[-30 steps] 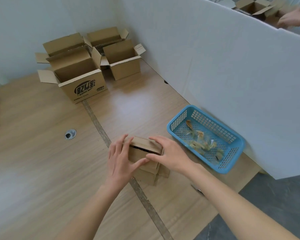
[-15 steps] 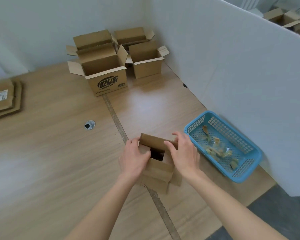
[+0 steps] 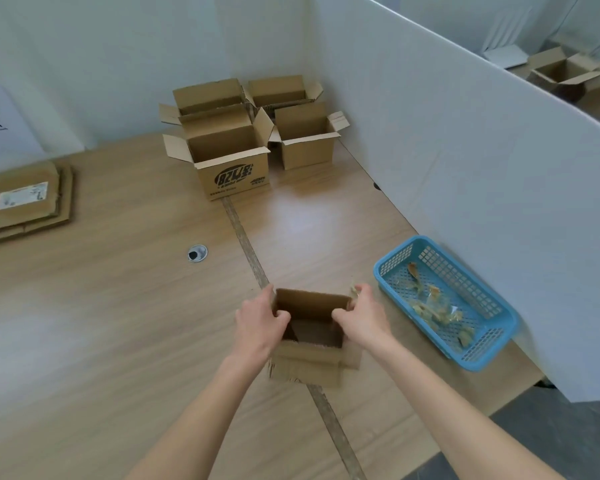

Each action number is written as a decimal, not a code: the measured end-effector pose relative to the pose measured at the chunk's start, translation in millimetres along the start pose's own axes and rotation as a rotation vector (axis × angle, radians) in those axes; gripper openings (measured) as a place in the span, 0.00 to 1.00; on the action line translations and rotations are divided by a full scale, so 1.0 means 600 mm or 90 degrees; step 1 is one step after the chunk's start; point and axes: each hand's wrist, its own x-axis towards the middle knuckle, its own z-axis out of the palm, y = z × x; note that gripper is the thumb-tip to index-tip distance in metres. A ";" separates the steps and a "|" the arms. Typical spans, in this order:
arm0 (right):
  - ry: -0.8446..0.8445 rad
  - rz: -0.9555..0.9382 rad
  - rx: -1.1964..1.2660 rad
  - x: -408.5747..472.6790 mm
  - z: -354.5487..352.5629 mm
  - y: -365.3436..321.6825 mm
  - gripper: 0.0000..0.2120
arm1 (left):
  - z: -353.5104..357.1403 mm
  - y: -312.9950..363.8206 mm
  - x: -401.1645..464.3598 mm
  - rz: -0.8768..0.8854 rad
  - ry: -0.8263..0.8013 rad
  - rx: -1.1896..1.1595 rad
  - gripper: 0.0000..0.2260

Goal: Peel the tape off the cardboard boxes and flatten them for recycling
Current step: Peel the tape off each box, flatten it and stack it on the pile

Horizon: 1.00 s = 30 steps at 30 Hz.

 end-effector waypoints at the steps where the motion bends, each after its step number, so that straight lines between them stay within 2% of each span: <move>1: 0.001 -0.030 0.045 0.002 -0.013 -0.011 0.35 | -0.013 -0.007 0.003 -0.015 0.005 -0.030 0.24; 6: -0.003 -0.222 0.199 0.024 -0.084 -0.092 0.28 | -0.089 -0.023 0.036 -0.052 0.126 -0.271 0.14; 10: -0.078 -0.301 0.180 0.021 -0.082 -0.125 0.30 | -0.124 -0.028 0.034 0.112 0.249 -0.249 0.13; 12: -0.142 -0.282 0.187 0.023 -0.058 -0.115 0.27 | -0.123 -0.050 0.020 0.205 0.292 -0.182 0.14; 14: -0.219 -0.198 0.296 0.025 -0.026 -0.090 0.23 | -0.101 -0.090 0.001 0.256 0.298 -0.092 0.16; 15: -0.248 -0.143 0.365 0.026 -0.008 -0.074 0.21 | -0.083 -0.111 -0.011 0.273 0.285 -0.049 0.17; 17: -0.233 -0.059 0.424 0.027 0.032 -0.039 0.16 | -0.043 -0.156 -0.035 0.299 0.223 0.011 0.21; 19: -0.128 -0.065 0.277 0.034 0.081 0.002 0.06 | -0.005 -0.197 -0.063 0.350 0.086 0.055 0.20; 21: -0.069 -0.076 0.072 0.037 0.131 0.044 0.10 | 0.027 -0.228 -0.088 0.322 -0.050 0.098 0.16; 23: -0.030 -0.137 -0.118 0.036 0.165 0.070 0.16 | 0.053 -0.245 -0.097 0.244 -0.121 0.146 0.24; 25: 0.023 -0.282 -0.292 0.047 0.189 0.085 0.26 | 0.069 -0.240 -0.082 0.200 -0.103 0.167 0.28; 27: -0.012 -0.436 -0.385 0.067 0.205 0.081 0.34 | 0.082 -0.229 -0.056 0.198 -0.041 0.197 0.25; 30: -0.104 -0.505 -0.405 0.098 0.221 0.064 0.29 | 0.104 -0.228 -0.015 0.158 0.058 0.198 0.14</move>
